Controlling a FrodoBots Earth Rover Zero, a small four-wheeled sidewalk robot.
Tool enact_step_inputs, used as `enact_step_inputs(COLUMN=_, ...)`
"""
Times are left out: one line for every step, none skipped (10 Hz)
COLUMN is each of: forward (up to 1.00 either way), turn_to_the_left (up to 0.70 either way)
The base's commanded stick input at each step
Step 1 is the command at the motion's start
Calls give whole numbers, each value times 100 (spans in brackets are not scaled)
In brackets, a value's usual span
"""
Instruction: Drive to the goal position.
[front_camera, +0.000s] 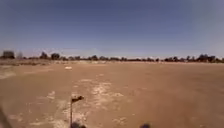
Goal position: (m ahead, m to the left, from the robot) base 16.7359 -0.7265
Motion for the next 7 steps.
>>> enact_step_inputs(forward=70, turn_to_the_left=0)
enact_step_inputs(forward=70, turn_to_the_left=0)
enact_step_inputs(forward=70, turn_to_the_left=0)
enact_step_inputs(forward=70, turn_to_the_left=0)
enact_step_inputs(forward=70, turn_to_the_left=0)
enact_step_inputs(forward=70, turn_to_the_left=0)
enact_step_inputs(forward=70, turn_to_the_left=0)
